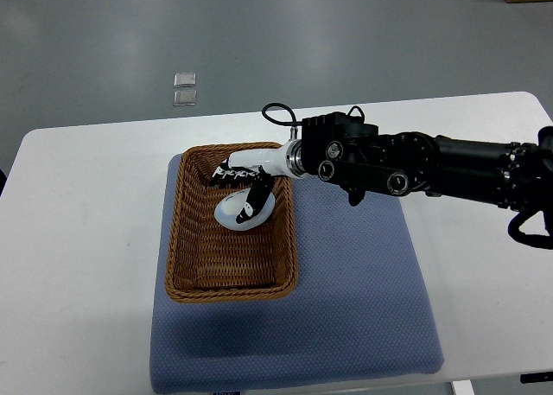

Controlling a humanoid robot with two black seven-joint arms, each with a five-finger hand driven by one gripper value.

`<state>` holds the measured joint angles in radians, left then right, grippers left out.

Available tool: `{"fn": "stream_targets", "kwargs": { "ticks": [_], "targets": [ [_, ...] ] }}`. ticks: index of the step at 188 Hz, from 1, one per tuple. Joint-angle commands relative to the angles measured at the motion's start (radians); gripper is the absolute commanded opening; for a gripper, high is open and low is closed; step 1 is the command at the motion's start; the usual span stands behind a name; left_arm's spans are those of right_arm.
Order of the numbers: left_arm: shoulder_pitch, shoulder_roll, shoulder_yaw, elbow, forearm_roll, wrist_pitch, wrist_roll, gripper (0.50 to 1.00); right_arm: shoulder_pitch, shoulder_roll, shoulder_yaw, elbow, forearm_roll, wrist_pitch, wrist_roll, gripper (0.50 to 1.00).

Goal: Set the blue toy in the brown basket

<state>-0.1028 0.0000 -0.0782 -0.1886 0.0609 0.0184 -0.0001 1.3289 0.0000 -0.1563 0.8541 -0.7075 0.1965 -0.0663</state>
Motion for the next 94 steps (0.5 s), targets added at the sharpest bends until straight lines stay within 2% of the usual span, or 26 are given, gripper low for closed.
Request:
{"fn": "stream_targets", "kwargs": {
  "ticks": [1,52,74,94],
  "targets": [
    [0.0,0.0,0.0,0.0,-0.001,0.002,0.0,1.0,0.015,0.0,0.035,0.002,0.0,0.015,0.0,0.852],
    [0.0,0.0,0.0,0.0,-0.001,0.002,0.0,1.0,-0.004,-0.124,0.23,0.01,0.045,0.015,0.002,0.858],
    [0.0,0.0,0.0,0.0,-0.001,0.002,0.0,1.0,-0.085,-0.193,0.389,0.008,0.076,0.009,0.006,0.858],
    [0.0,0.0,0.001,0.0,-0.001,0.002,0.0,1.0,-0.18,-0.227,0.572,0.006,0.099,0.004,0.039,0.858]
  ]
}}
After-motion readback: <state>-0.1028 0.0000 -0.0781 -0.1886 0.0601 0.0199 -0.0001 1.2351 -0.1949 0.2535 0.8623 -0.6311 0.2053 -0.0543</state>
